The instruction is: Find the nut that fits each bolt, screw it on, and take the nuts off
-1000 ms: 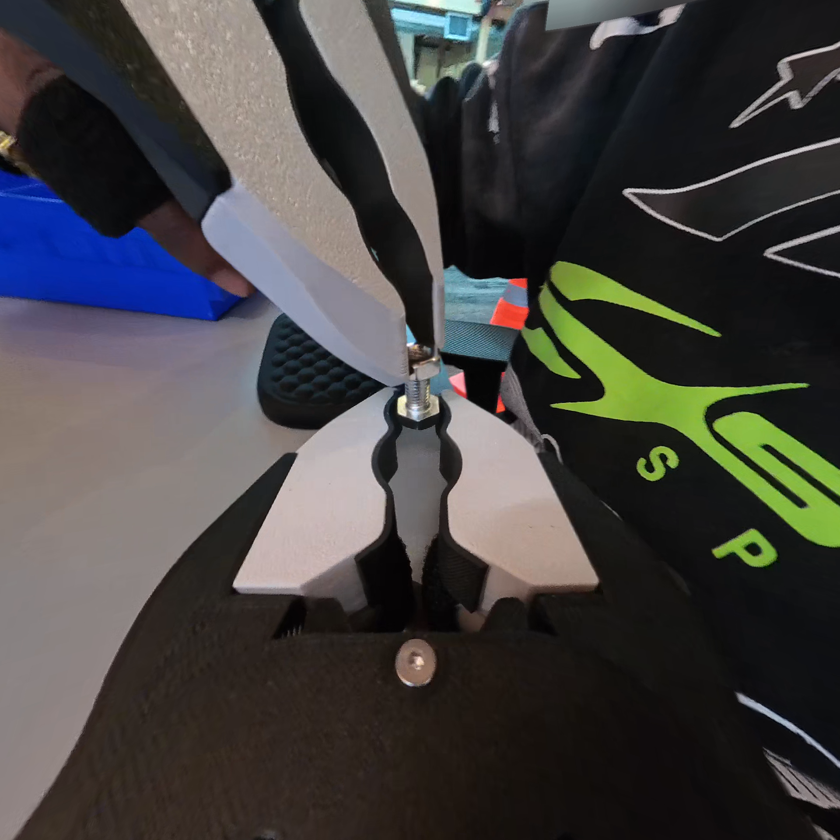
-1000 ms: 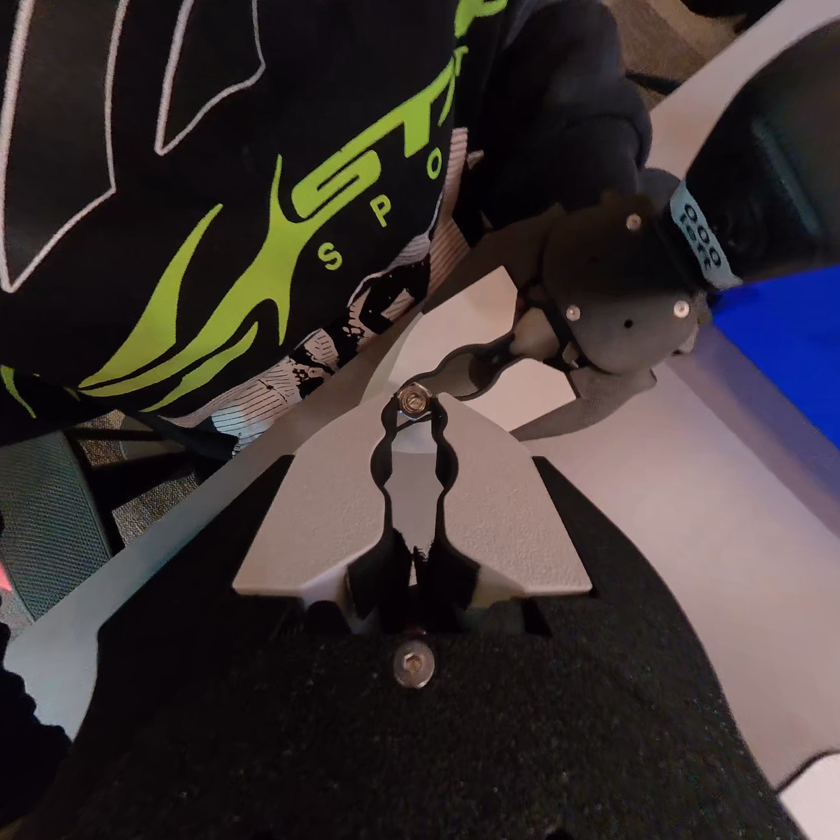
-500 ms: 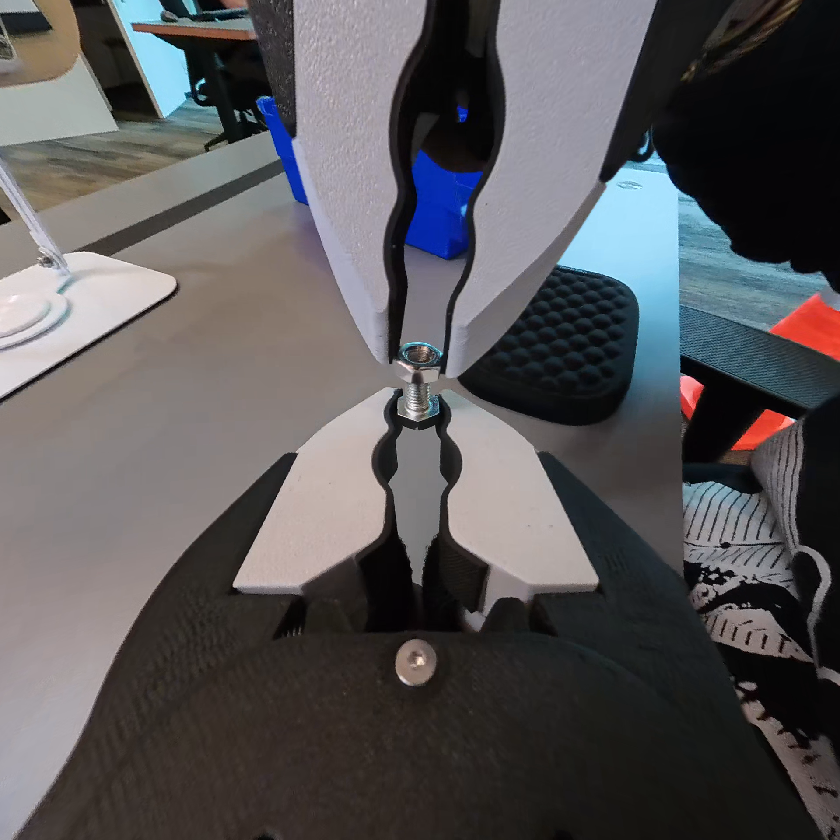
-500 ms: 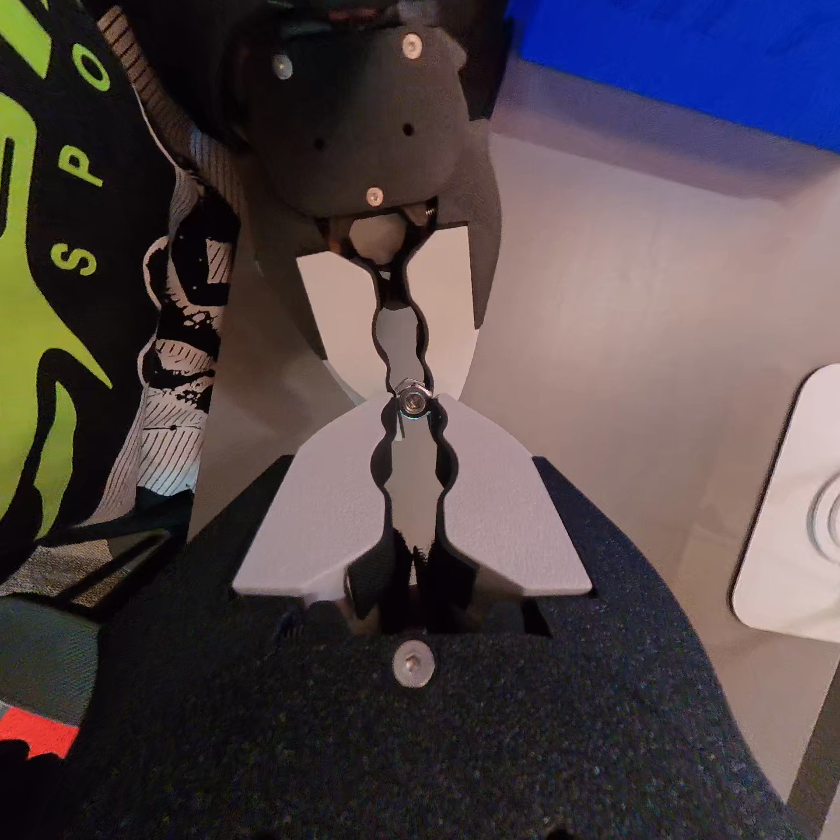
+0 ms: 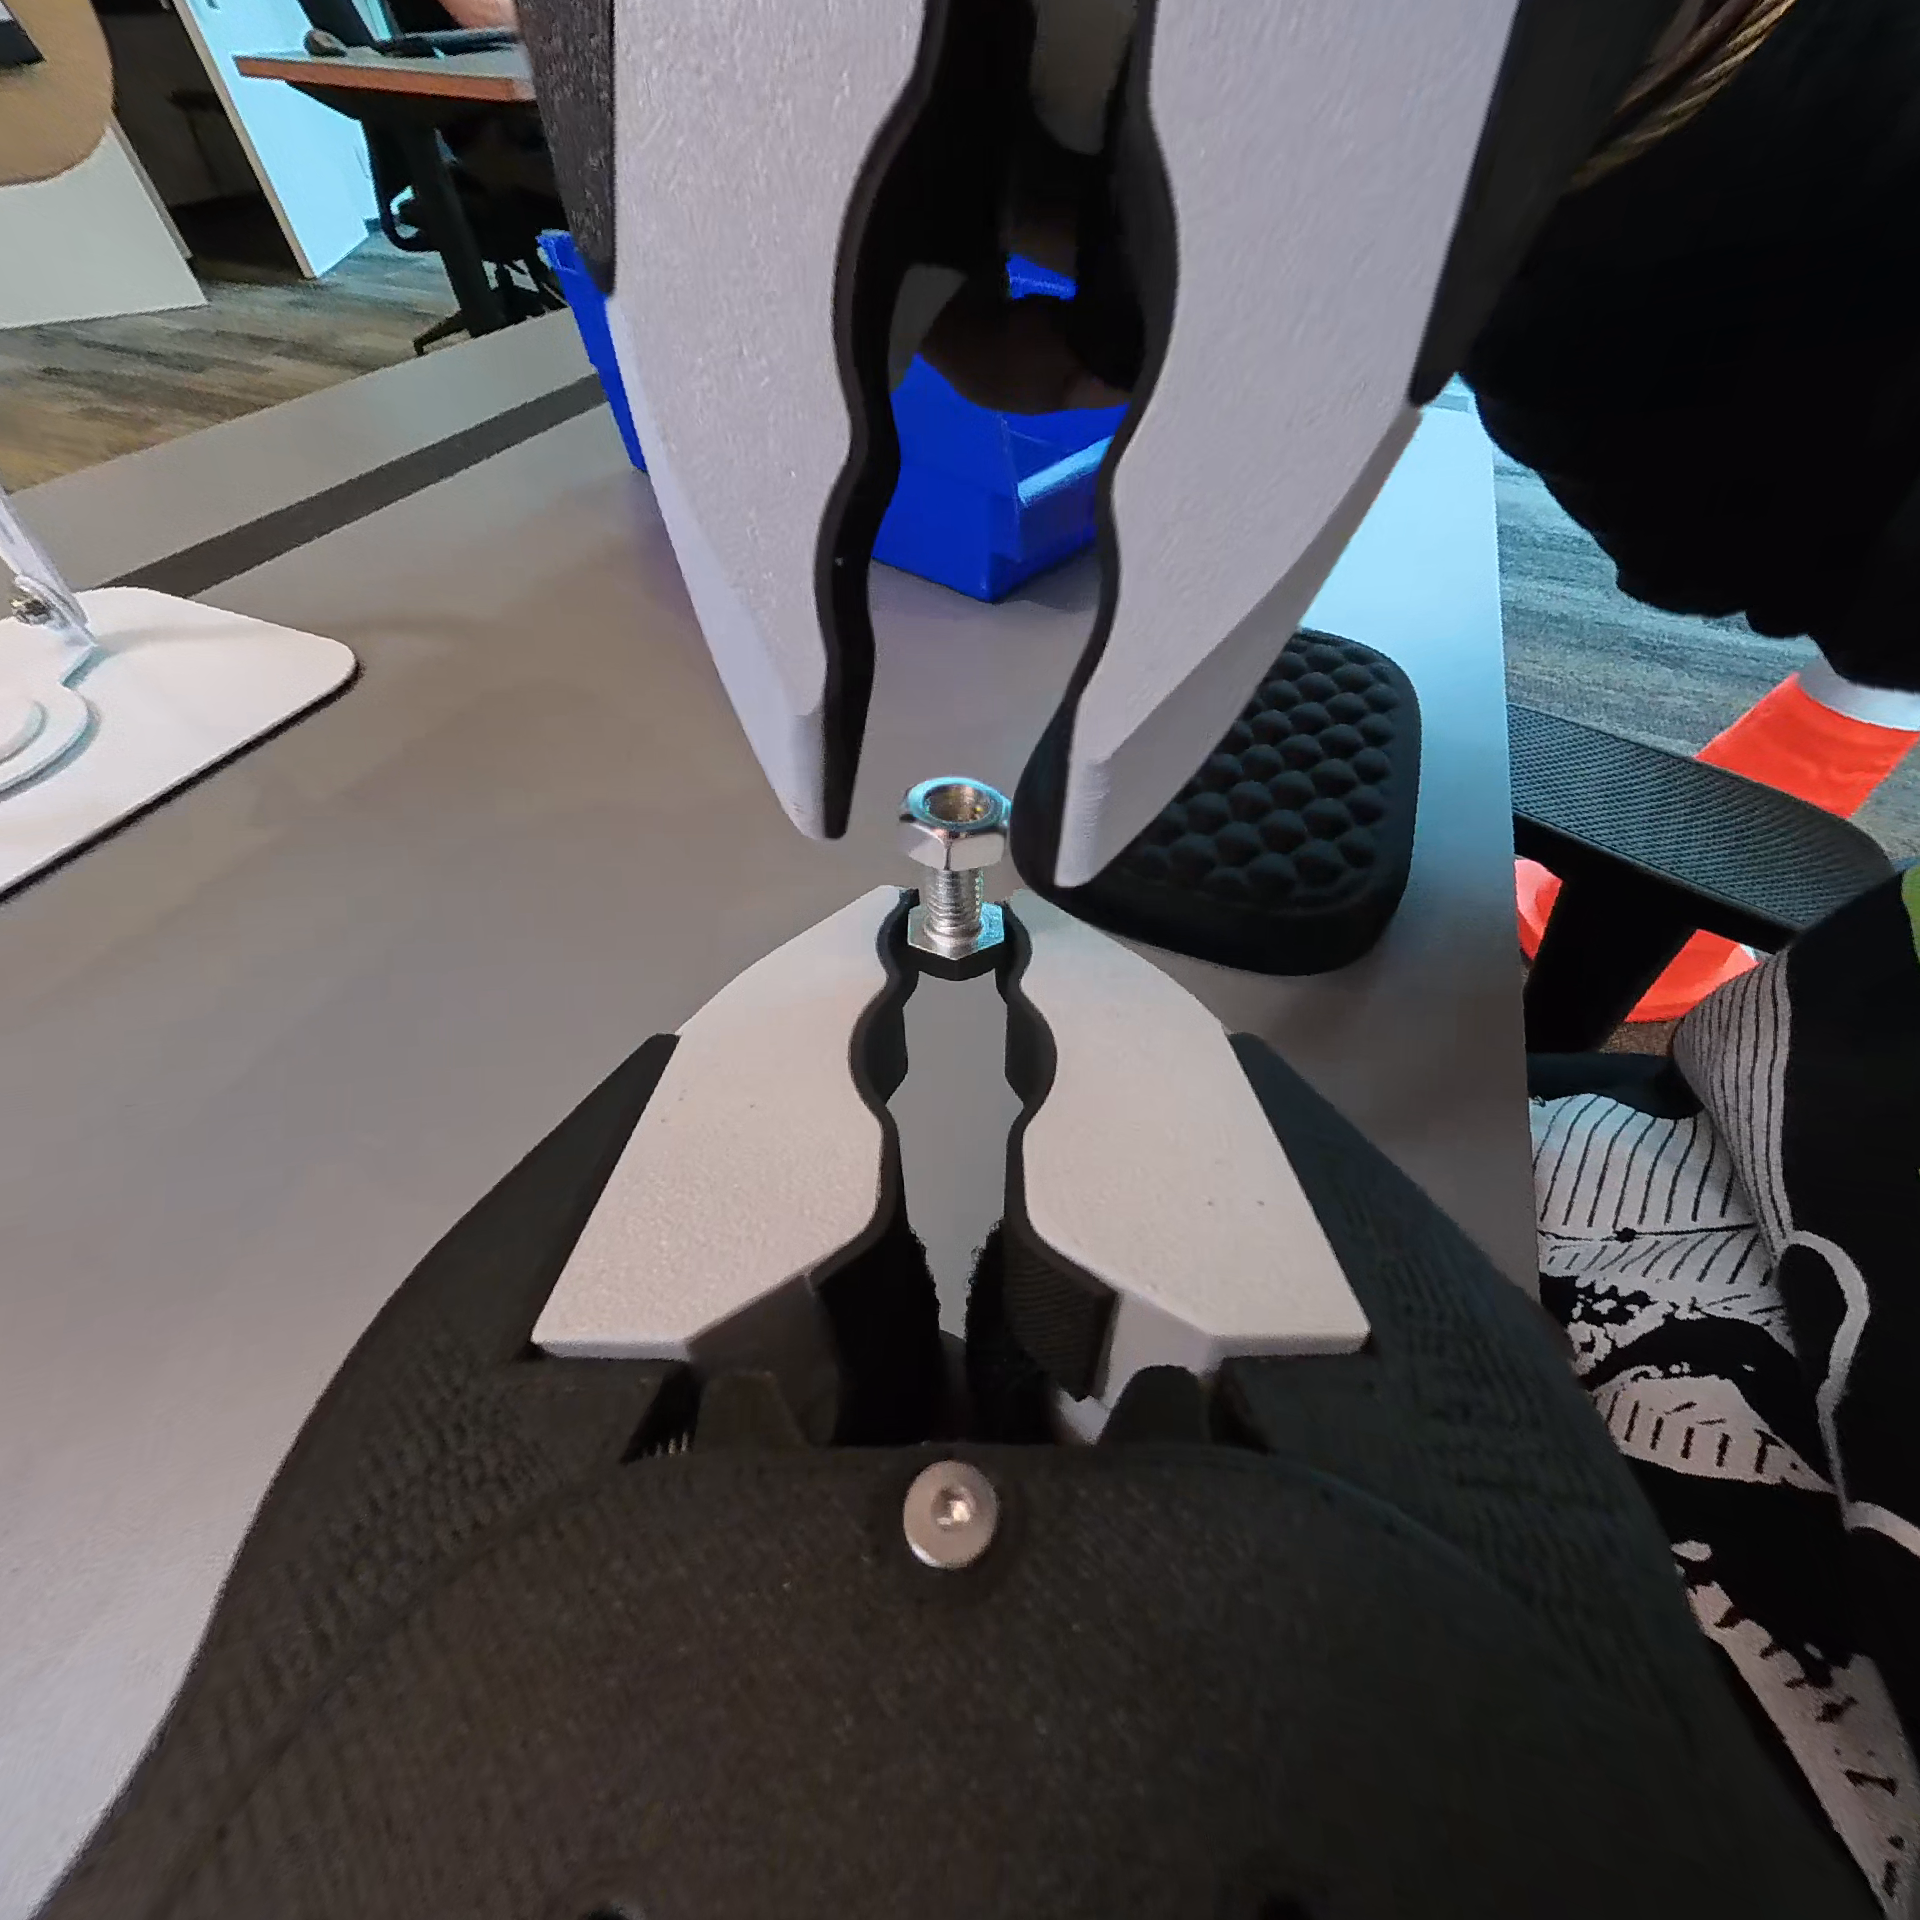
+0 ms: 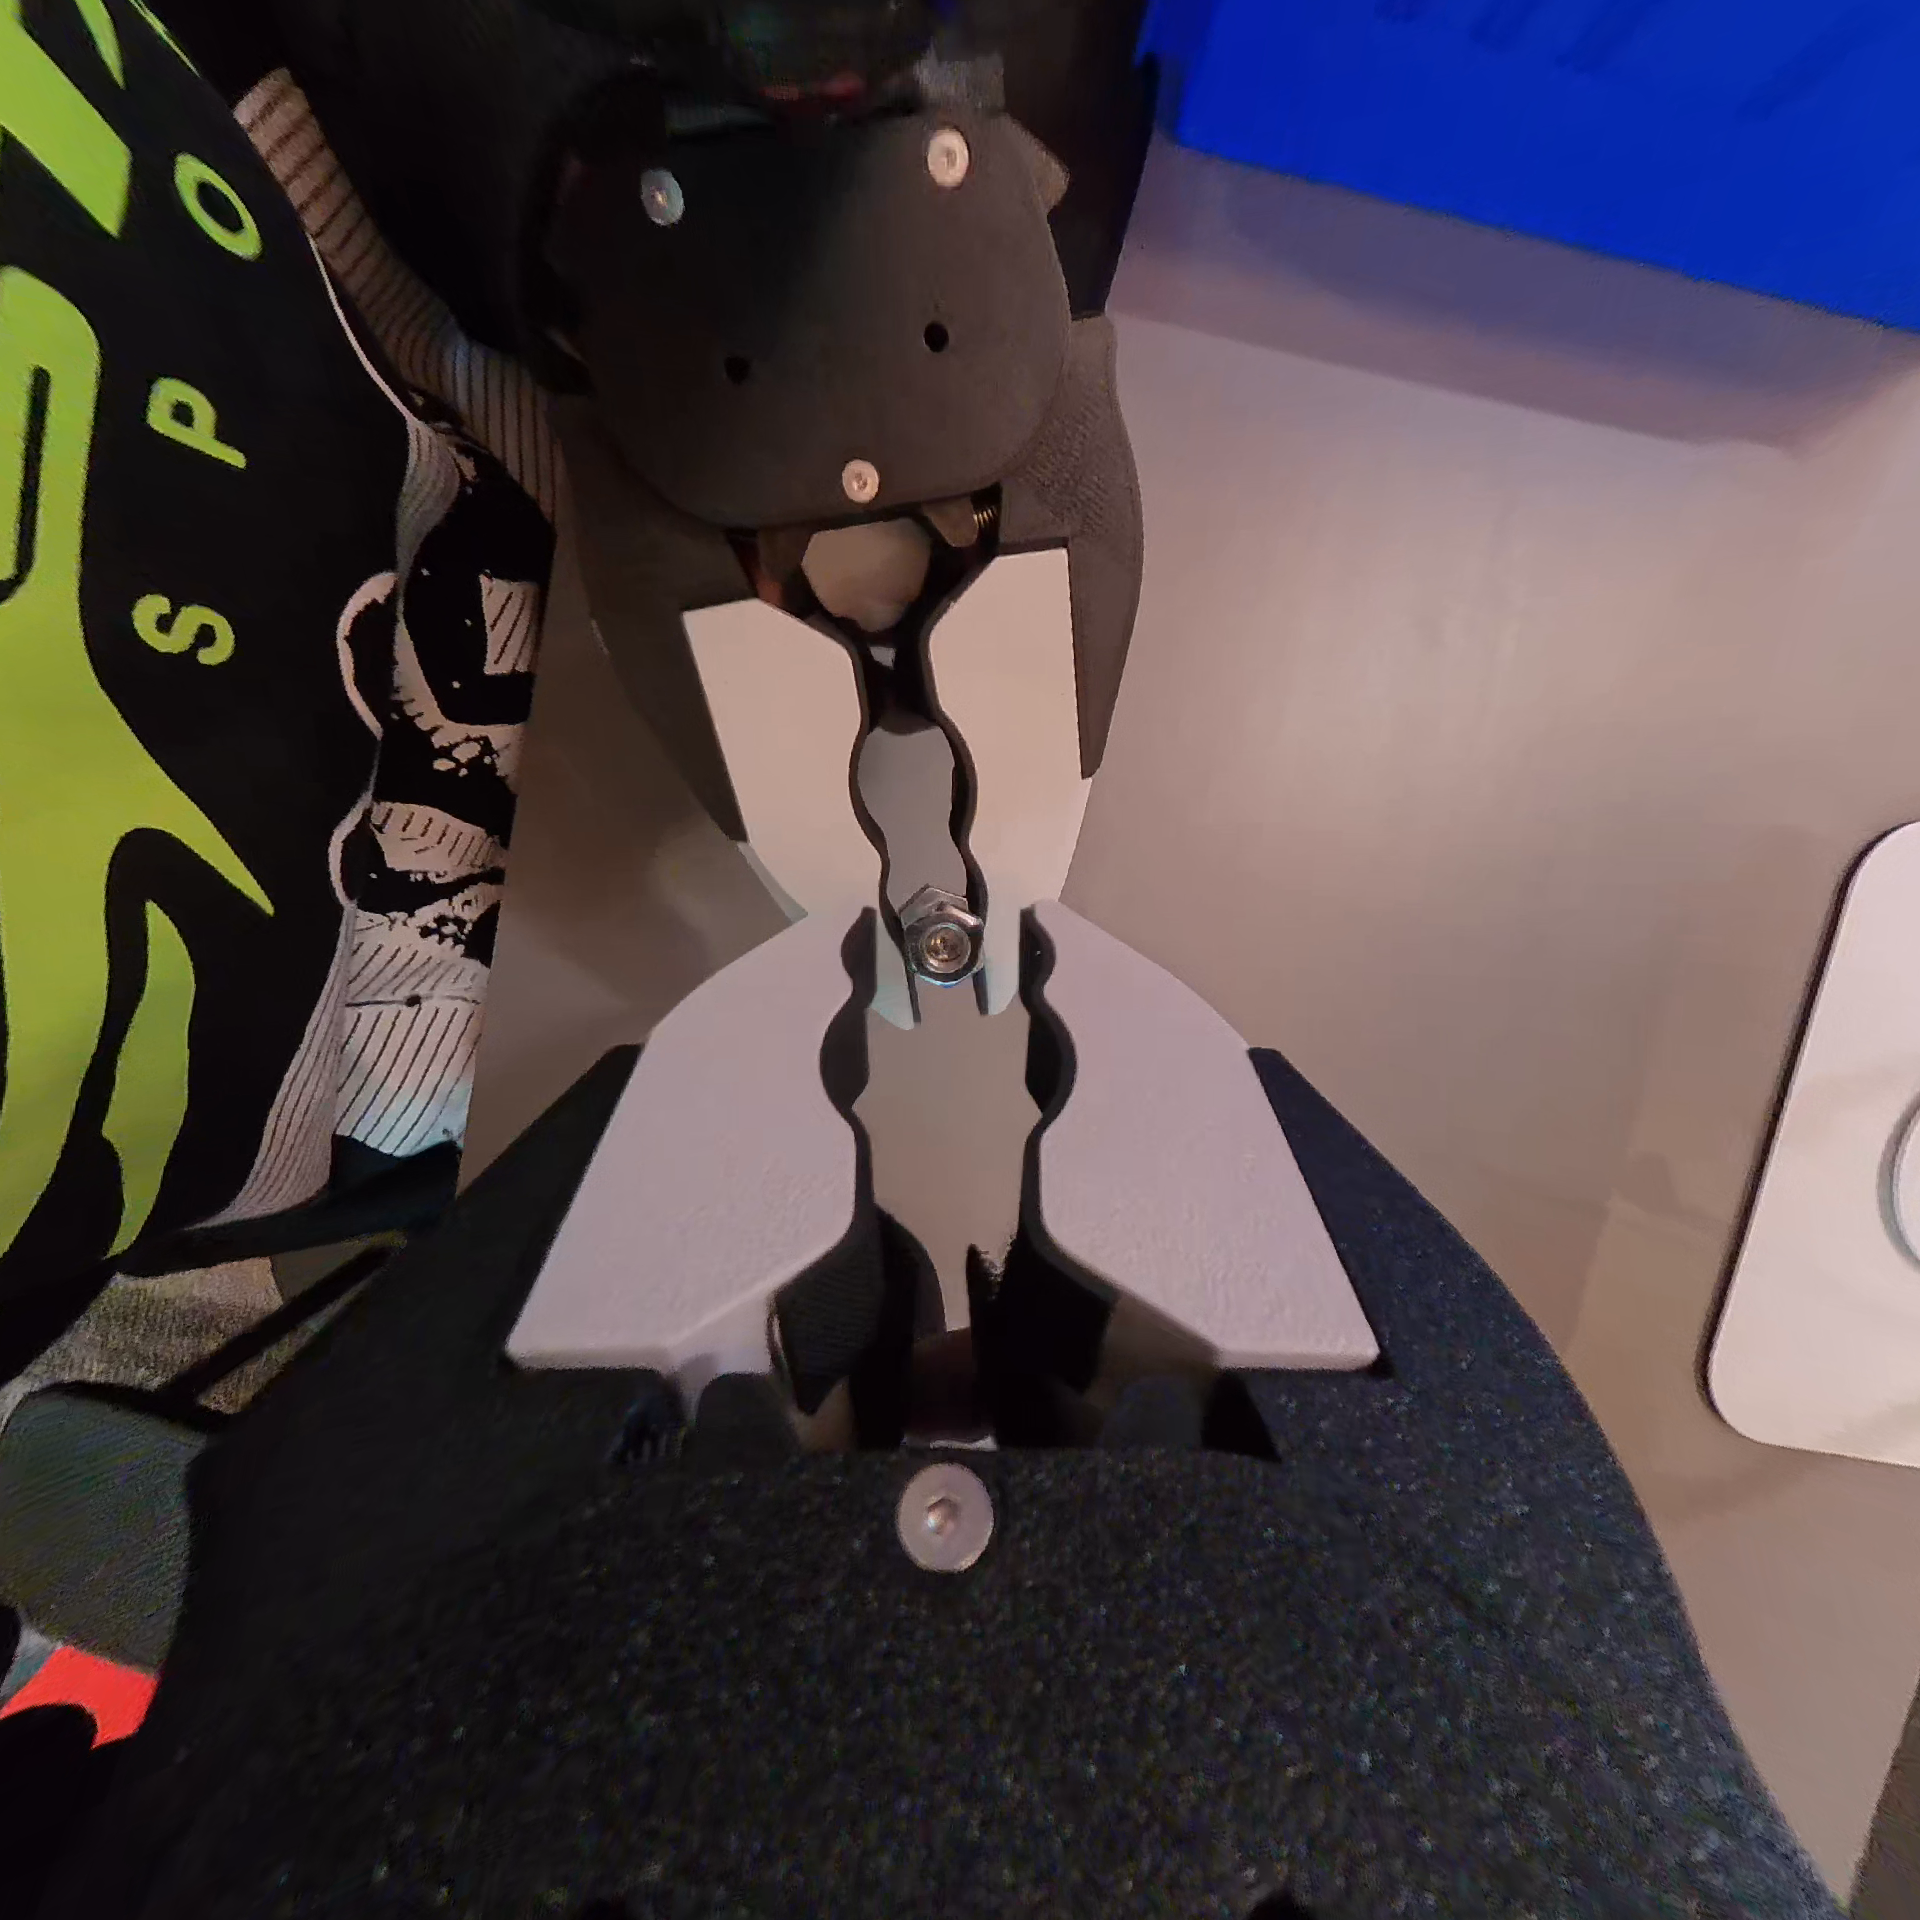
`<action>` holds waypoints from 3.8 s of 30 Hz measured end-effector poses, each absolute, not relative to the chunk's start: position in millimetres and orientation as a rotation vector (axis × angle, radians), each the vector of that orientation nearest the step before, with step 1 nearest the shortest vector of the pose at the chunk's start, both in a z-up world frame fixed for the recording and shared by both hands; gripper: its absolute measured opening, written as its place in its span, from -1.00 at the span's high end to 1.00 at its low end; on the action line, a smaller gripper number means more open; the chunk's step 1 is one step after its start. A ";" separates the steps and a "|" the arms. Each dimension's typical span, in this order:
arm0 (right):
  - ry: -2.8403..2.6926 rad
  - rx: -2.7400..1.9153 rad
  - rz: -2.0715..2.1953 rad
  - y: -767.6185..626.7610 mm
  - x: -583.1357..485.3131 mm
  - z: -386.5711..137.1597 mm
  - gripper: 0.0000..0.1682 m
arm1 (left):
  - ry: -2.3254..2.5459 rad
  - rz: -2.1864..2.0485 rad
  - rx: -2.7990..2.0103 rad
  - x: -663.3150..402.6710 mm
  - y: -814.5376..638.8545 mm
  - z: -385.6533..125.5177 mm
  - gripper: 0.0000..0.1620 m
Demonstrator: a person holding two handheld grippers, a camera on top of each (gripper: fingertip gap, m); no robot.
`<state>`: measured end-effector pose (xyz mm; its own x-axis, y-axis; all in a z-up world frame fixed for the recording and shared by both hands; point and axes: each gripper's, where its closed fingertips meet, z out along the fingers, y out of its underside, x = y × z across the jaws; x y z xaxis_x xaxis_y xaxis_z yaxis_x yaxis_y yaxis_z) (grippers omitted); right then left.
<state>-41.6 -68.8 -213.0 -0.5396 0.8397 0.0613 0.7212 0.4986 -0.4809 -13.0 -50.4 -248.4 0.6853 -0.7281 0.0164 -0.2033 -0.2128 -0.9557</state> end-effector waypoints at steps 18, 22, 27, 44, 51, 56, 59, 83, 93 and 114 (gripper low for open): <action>-1.259 -1.102 1.584 -99.3 -55.4 -180.7 0.18 | 0.822 -0.868 -1.523 -26.5 -76.7 -218.5 0.82; -1.355 -1.081 1.521 -107.1 -60.6 -183.2 0.20 | 0.840 -0.864 -1.539 -24.5 -76.7 -222.0 0.82; -1.361 -1.069 1.516 -106.6 -59.9 -181.9 0.28 | 0.842 -0.866 -1.550 -24.3 -76.4 -223.7 0.82; -1.402 -1.115 1.499 -104.4 -57.0 -190.8 0.33 | 0.856 -0.851 -1.570 -22.7 -75.8 -227.6 0.82; -1.364 -1.126 1.498 -101.1 -45.8 -190.2 0.42 | 0.833 -0.858 -1.570 -25.1 -74.0 -226.2 0.82; -1.343 -1.128 1.485 -97.0 -45.7 -189.0 0.37 | 0.849 -0.849 -1.572 -23.9 -74.9 -227.5 0.82; -1.368 -1.107 1.486 -102.0 -52.3 -189.7 0.29 | 0.857 -0.845 -1.572 -23.3 -75.5 -228.3 0.82; -1.382 -1.105 1.475 -102.0 -42.4 -189.3 0.44 | 0.849 -0.851 -1.581 -24.3 -73.7 -229.0 0.82; -1.393 -1.096 1.449 -102.2 -54.8 -192.9 0.34 | 0.871 -0.846 -1.582 -22.4 -75.1 -230.5 0.82; -1.416 -1.090 1.422 -104.3 -53.9 -197.2 0.35 | 0.874 -0.853 -1.579 -22.2 -75.7 -230.1 0.82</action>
